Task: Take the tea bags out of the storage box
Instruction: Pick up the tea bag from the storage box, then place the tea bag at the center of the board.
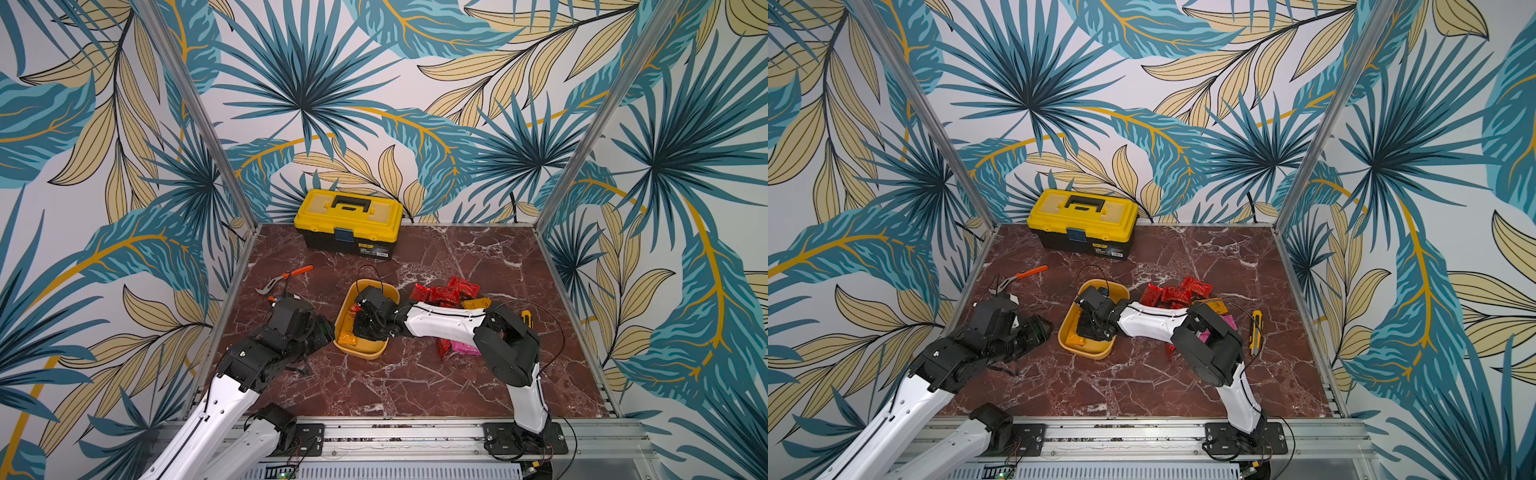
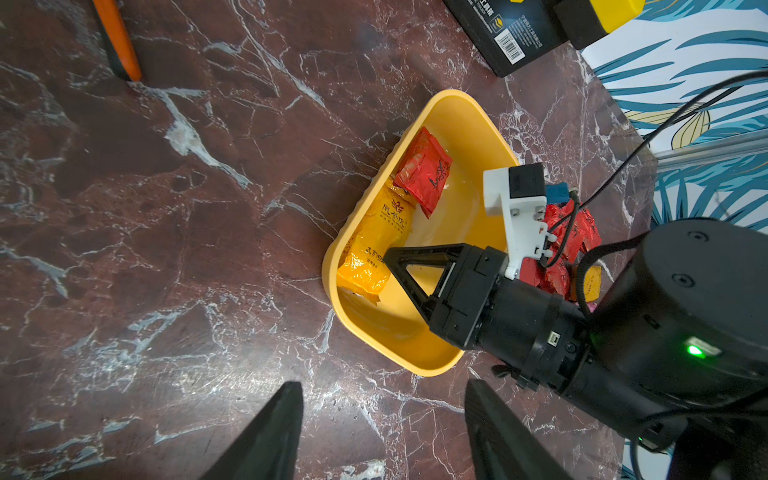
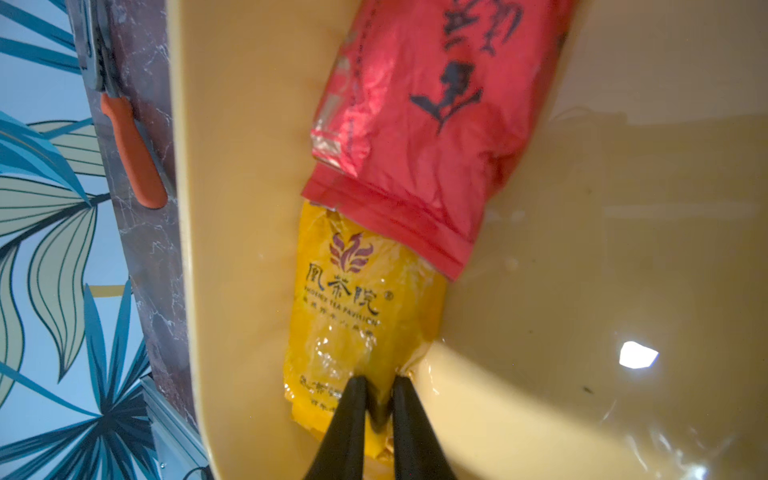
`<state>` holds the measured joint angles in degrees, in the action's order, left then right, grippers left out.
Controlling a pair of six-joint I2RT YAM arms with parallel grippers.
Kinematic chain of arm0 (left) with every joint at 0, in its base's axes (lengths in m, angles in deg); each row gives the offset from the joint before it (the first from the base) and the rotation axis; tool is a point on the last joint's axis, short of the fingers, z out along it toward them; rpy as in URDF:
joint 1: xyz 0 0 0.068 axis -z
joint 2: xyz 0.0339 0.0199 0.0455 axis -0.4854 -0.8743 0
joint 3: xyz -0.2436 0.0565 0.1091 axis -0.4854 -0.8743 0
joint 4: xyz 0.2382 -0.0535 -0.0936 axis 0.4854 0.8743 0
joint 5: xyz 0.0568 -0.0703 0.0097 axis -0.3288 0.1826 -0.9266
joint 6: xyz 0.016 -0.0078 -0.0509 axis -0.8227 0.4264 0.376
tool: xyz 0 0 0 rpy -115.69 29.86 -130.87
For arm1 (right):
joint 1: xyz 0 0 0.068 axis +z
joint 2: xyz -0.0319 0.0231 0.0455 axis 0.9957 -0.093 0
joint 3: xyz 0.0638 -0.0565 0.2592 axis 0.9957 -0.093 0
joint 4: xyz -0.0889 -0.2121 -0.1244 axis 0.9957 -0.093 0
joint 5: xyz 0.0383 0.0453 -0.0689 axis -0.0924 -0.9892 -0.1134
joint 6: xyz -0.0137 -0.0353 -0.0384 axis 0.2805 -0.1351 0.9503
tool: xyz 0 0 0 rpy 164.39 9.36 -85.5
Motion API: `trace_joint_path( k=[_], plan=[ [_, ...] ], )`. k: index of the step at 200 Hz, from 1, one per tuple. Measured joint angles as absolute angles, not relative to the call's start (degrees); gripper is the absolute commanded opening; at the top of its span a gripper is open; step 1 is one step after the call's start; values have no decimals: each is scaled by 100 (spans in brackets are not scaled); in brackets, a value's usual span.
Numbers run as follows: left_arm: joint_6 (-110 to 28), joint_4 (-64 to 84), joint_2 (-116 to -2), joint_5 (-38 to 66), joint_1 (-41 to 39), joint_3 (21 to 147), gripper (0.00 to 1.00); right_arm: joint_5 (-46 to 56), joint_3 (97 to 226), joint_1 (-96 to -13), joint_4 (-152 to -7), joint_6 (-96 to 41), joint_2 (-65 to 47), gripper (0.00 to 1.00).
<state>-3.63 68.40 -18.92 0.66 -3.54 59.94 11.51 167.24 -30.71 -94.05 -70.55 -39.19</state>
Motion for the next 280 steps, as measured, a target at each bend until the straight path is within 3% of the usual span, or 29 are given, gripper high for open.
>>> trace_joint_path(
  k=[34, 117, 203, 280],
  plan=[
    [-363, 6877, -1829, 63, -354, 5994, 67, 1132, 16728, -3078, -9370, -7076, -3924, 0],
    [-370, 6901, -1822, 39, -354, 5997, 67, 1184, 16625, -3080, -9477, -6978, -3585, 0],
    [-571, 6892, -2205, 31, -354, 6272, 68, 1440, 16018, -3408, -9733, -6600, -1736, 0],
    [-728, 6567, -3038, 442, -310, 6370, 66, 1503, 14442, -3788, -10393, -5918, 37, 0]
  ],
)
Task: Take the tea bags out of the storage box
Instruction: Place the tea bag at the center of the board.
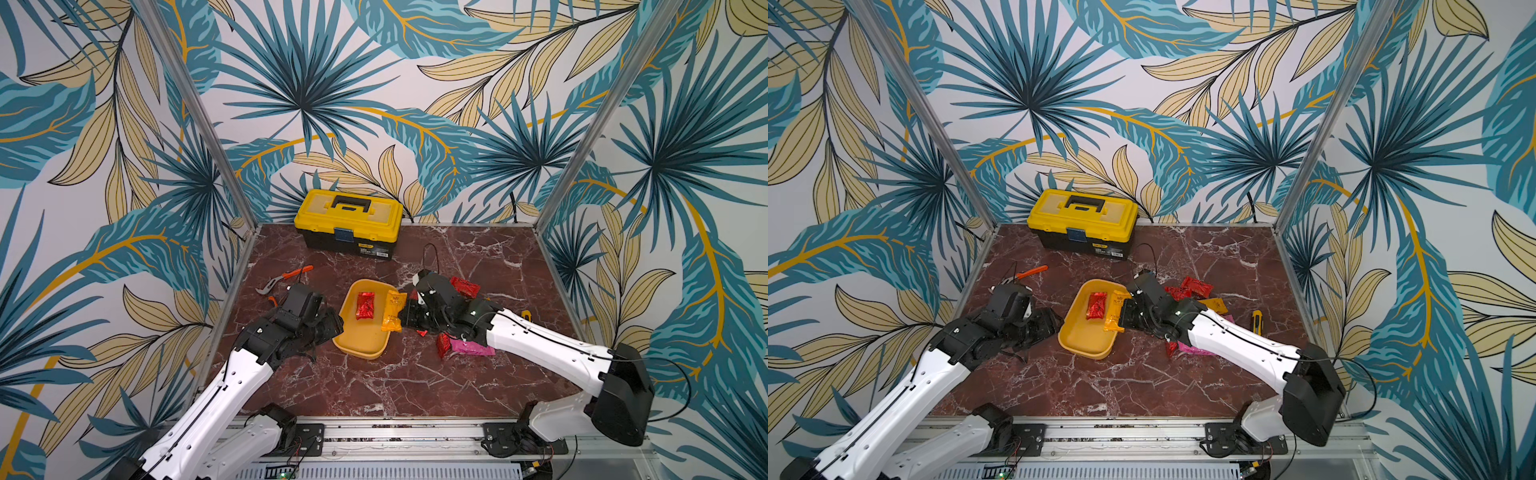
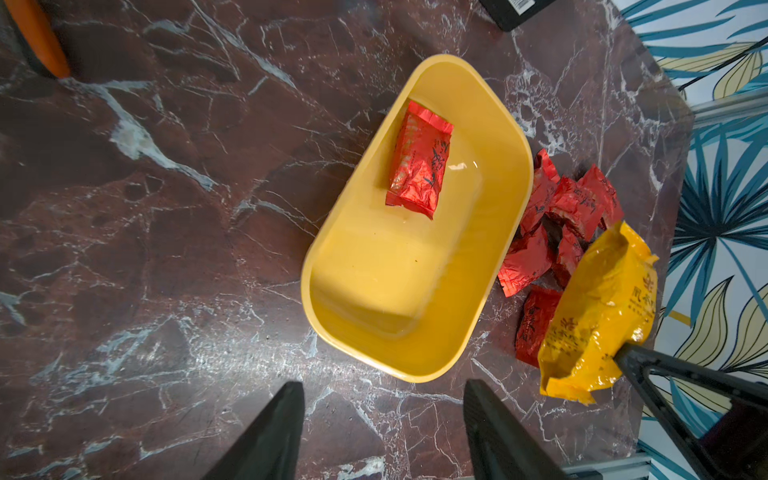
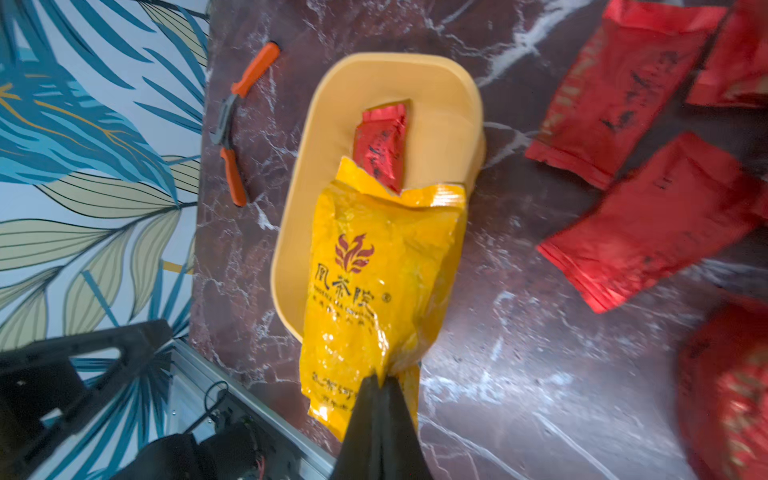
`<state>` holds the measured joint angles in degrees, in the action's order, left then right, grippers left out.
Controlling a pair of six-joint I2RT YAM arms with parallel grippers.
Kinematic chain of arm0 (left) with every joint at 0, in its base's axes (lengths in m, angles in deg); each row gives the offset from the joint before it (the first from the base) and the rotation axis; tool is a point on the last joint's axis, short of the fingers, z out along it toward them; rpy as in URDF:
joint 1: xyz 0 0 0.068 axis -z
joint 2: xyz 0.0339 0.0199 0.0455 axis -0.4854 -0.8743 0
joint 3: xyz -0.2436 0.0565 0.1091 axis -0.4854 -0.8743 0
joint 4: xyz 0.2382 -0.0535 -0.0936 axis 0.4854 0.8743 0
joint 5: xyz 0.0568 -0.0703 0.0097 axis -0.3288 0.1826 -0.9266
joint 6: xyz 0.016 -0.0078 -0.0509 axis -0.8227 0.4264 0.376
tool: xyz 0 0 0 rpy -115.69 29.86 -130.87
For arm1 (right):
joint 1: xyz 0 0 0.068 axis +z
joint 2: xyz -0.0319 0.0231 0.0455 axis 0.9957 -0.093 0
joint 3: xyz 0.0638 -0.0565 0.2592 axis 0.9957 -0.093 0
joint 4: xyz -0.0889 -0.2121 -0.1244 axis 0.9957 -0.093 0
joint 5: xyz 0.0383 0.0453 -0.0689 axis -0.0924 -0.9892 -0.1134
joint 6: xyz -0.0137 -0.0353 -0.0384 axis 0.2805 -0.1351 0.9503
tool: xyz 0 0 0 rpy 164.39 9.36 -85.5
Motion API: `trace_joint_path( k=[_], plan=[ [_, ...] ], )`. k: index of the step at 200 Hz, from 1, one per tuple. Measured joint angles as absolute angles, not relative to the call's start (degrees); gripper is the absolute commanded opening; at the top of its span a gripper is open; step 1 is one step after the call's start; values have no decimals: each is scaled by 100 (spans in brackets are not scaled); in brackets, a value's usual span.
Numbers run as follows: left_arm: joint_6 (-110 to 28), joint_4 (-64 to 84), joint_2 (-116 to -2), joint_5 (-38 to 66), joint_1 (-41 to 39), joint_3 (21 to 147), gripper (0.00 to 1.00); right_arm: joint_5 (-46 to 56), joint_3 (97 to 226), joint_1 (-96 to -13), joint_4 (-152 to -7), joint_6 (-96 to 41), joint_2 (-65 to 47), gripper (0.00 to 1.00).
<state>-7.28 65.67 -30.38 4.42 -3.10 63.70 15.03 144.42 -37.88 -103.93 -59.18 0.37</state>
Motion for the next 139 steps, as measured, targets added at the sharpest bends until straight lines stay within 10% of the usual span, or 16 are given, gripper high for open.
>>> trace_joint_path(
  k=[139],
  plan=[
    [-654, 5784, -5046, 173, 804, 6654, 65, 1326, 12879, -3830, -10775, -5354, -18, 6]
  ],
)
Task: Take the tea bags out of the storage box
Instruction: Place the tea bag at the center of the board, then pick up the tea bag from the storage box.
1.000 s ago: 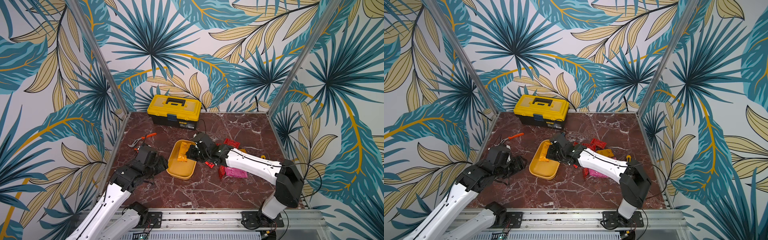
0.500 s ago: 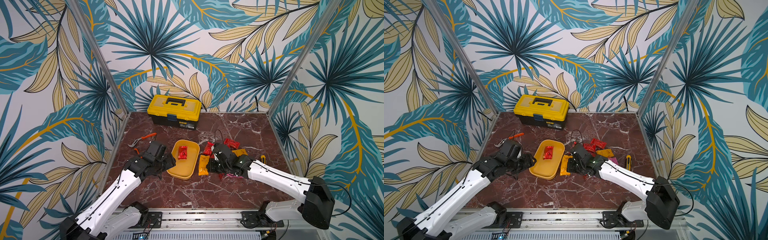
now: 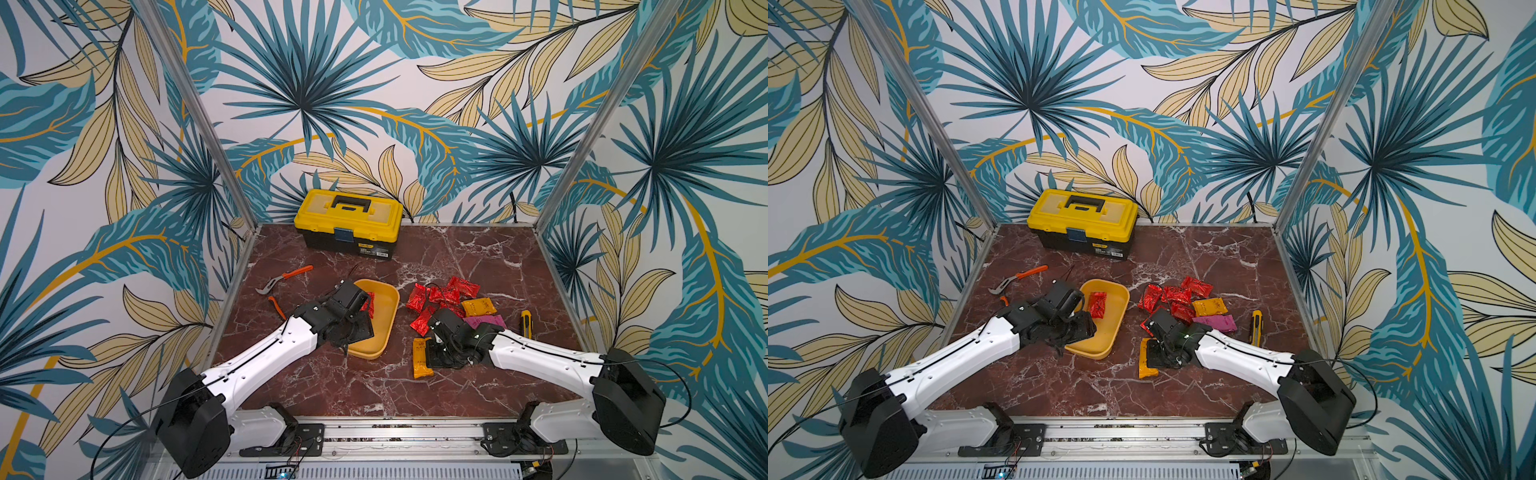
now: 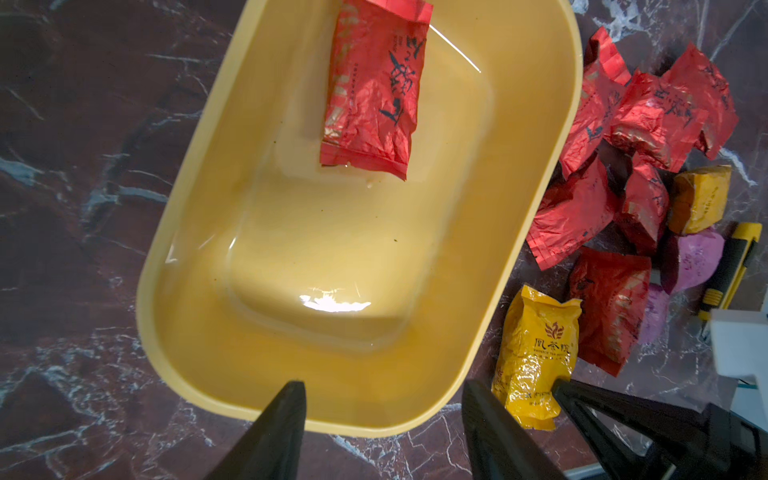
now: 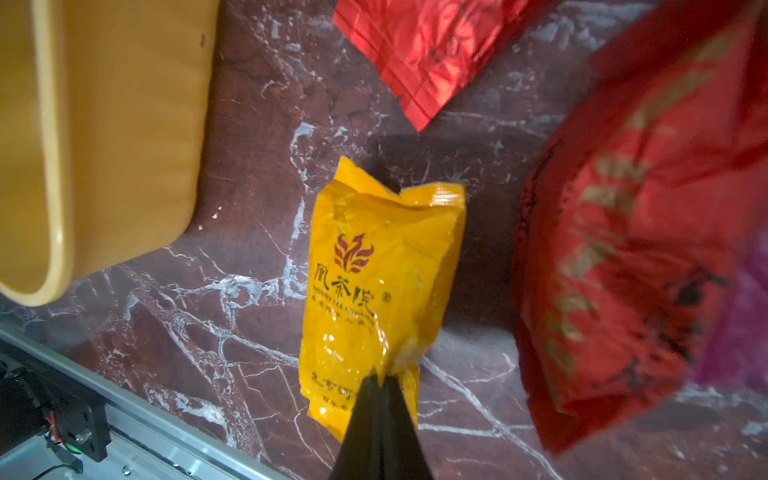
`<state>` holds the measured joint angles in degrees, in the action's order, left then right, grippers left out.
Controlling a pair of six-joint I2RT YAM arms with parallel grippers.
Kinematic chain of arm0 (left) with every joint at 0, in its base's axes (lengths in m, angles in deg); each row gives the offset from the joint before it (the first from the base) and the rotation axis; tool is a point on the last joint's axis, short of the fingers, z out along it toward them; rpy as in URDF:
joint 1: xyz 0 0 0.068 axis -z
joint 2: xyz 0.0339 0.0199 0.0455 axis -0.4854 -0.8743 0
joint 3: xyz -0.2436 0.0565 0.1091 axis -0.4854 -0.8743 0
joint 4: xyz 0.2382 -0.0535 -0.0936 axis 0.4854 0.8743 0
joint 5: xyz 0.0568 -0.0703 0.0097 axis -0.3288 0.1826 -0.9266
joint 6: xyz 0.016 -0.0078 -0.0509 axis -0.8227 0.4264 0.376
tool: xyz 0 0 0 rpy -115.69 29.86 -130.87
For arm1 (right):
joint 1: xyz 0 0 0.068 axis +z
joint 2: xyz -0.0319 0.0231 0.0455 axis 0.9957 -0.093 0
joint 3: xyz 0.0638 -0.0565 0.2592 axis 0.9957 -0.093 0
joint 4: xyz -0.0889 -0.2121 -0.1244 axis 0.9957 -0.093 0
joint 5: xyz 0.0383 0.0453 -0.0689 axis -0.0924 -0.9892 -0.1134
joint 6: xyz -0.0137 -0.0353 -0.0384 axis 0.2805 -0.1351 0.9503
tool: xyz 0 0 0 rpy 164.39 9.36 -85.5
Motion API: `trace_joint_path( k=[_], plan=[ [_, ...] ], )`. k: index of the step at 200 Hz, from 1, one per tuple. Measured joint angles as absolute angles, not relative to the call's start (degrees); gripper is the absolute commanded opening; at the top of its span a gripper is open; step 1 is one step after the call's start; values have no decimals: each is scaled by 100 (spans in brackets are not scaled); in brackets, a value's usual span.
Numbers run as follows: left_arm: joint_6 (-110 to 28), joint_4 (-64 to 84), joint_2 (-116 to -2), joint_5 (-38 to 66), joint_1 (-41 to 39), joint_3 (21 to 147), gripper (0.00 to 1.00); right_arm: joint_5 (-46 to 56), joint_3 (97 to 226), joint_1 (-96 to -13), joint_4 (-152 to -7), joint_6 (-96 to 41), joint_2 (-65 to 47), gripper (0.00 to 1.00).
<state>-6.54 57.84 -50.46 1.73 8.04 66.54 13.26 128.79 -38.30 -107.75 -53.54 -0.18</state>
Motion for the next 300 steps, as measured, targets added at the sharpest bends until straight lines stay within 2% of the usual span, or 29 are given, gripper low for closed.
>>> trace_joint_path(
  k=[36, 73, 135, 190, 252, 300],
  plan=[
    [-818, 5791, -5346, -72, 796, 6943, 66, 1442, 12824, -3830, -10780, -5293, 30, 32],
    [-892, 5773, -5346, -44, 559, 6958, 67, 1547, 12875, -3830, -11031, -5181, 474, 42],
    [-923, 5782, -4616, 160, 59, 6954, 68, 1658, 14210, -3830, -11547, -5024, 559, 42],
    [-750, 5756, -3136, 155, -249, 6359, 70, 1658, 15972, -3830, -11466, -5018, -1032, 39],
    [-492, 5896, -2439, 225, -286, 5730, 71, 1648, 17484, -3830, -11330, -5238, -2818, 38],
    [-387, 5996, -1853, 240, -289, 5647, 72, 1669, 18017, -3830, -11298, -5407, -3694, 38]
  ],
)
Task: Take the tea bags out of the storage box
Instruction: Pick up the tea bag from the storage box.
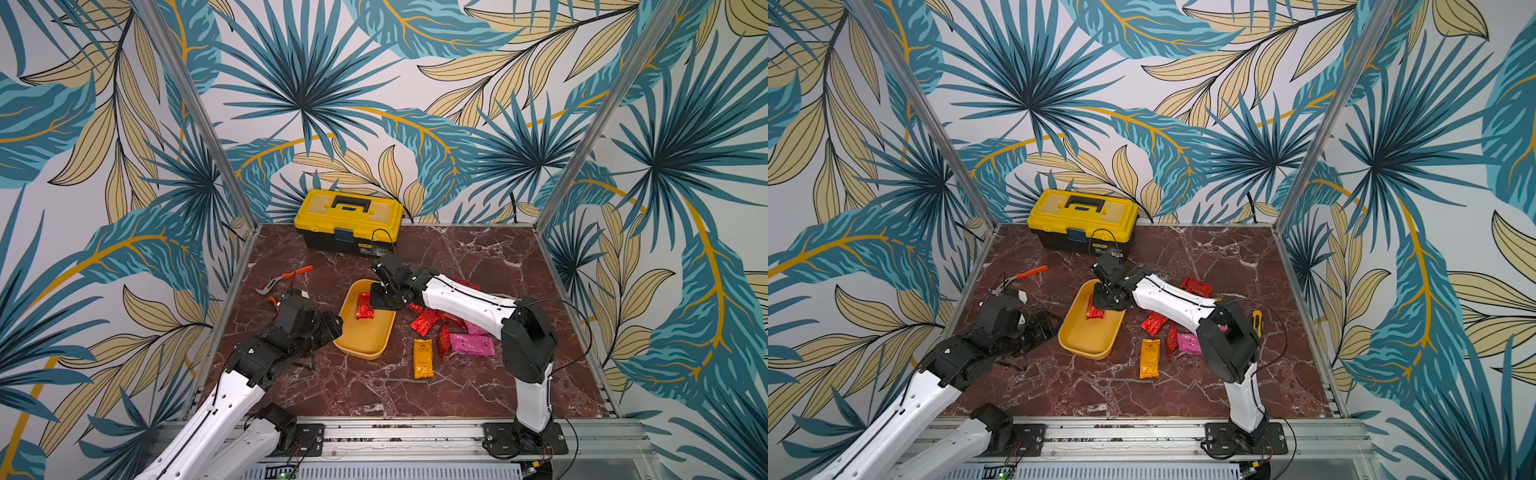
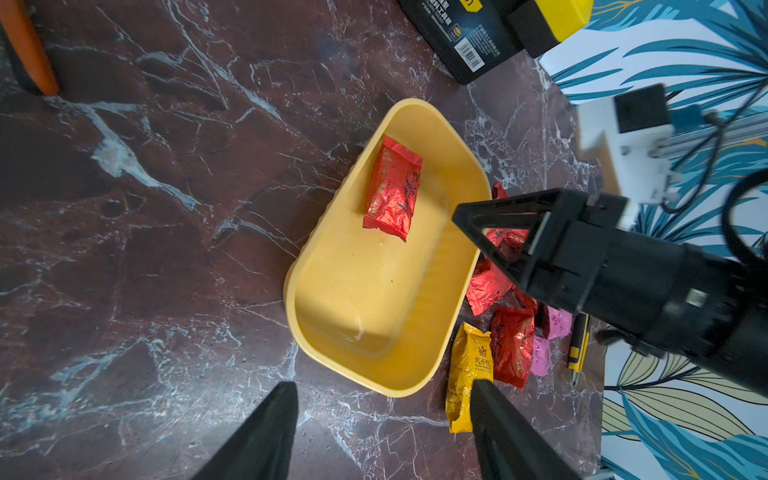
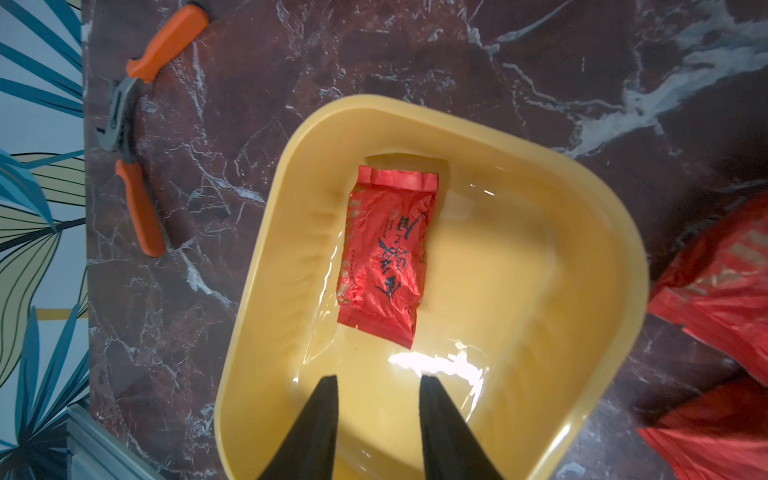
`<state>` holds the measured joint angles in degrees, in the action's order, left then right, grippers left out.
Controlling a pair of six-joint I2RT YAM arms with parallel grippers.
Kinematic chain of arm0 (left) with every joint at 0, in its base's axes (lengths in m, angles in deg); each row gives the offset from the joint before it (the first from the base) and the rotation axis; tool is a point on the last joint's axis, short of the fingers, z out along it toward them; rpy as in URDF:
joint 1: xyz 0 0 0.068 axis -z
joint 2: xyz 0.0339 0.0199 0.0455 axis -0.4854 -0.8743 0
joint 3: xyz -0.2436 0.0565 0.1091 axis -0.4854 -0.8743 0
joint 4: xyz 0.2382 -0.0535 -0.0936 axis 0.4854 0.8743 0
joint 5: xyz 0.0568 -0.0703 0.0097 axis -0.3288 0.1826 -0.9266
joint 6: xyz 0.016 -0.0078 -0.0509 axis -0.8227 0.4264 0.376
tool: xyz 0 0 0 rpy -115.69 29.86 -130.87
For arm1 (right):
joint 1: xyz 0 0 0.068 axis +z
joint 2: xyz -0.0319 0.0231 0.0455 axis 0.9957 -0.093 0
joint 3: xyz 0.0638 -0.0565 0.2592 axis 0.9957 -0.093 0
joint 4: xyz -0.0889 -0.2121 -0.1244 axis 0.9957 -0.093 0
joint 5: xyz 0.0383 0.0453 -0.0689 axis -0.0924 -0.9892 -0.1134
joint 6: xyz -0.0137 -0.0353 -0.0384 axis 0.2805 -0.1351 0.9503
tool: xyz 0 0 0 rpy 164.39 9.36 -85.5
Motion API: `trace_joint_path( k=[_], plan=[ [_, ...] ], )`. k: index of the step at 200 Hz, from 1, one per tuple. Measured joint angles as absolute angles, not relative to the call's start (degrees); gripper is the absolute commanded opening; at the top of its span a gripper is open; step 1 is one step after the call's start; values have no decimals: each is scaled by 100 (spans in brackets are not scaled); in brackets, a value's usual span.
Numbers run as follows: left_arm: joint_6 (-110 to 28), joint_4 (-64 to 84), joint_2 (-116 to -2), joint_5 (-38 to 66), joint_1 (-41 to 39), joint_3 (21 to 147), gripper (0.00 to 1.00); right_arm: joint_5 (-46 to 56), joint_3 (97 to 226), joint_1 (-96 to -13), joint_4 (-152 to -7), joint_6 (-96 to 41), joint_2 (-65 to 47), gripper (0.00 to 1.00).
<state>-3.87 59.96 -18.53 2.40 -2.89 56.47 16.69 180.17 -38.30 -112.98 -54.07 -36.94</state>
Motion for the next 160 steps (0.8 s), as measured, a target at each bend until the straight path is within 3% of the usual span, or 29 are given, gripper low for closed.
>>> trace_joint_path(
  k=[160],
  plan=[
    [-234, 6302, -1387, 310, -291, 5411, 73, 1737, 18476, -4063, -11250, -5516, -4619, 42]
  ],
)
